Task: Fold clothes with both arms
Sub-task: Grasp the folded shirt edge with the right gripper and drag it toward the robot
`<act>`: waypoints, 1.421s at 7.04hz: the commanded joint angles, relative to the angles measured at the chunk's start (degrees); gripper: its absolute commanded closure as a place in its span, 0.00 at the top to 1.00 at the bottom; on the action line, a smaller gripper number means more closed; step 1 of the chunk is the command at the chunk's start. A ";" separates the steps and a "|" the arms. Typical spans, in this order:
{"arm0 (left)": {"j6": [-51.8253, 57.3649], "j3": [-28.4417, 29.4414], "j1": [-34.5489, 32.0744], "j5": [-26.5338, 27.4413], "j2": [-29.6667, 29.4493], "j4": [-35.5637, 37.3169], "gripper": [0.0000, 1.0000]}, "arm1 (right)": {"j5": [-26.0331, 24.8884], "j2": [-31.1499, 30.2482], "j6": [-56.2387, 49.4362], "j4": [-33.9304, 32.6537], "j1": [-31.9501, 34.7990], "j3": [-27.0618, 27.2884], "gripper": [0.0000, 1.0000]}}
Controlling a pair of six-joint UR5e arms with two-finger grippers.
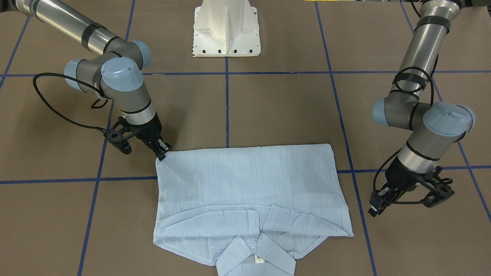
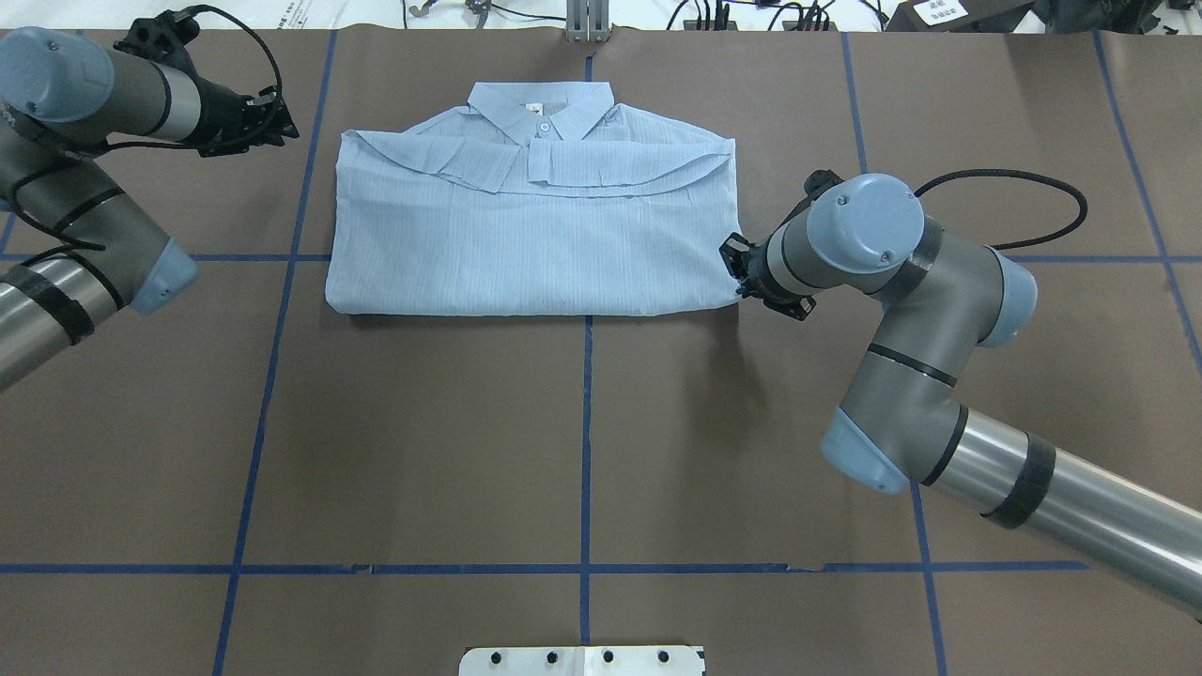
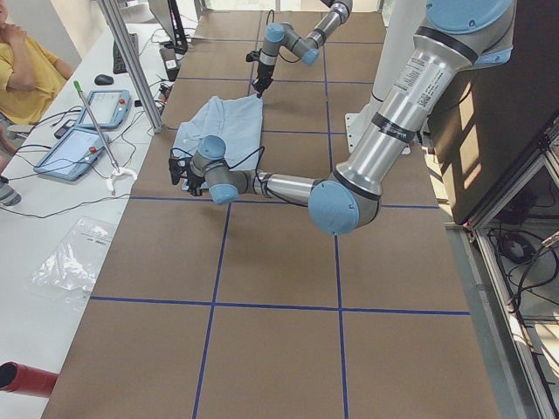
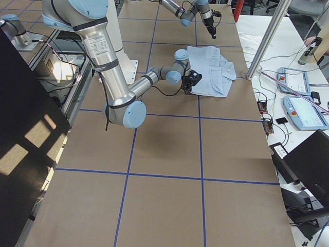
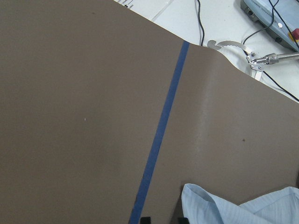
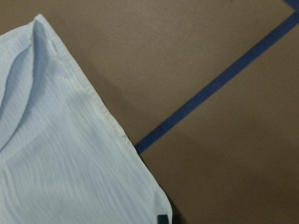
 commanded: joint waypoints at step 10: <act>-25.13 -23.62 10.12 -13.17 8.83 0.76 0.58 | 24.10 -15.93 10.54 -20.58 -18.85 32.85 1.00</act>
